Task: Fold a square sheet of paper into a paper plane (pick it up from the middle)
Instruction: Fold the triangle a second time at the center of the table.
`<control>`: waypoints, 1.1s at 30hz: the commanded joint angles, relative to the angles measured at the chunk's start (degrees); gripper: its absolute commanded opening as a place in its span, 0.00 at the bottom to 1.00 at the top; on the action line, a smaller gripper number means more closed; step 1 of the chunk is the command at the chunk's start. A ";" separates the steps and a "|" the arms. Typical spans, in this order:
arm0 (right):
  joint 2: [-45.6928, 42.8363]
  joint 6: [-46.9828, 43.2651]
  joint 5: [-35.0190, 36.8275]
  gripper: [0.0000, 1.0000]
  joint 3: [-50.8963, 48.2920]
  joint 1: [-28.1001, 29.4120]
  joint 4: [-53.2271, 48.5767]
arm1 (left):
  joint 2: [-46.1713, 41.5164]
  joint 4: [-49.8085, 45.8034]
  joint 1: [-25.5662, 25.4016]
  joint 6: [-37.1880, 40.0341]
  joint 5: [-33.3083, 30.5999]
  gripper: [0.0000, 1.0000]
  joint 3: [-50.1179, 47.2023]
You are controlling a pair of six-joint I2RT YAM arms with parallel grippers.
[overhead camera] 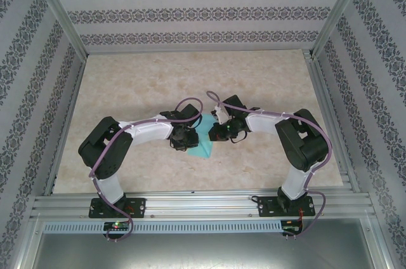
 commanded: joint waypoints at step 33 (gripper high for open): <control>2.95 -3.35 3.52 0.09 2.42 1.44 -3.15 | 1.30 -1.54 -0.27 1.47 0.35 0.20 -0.67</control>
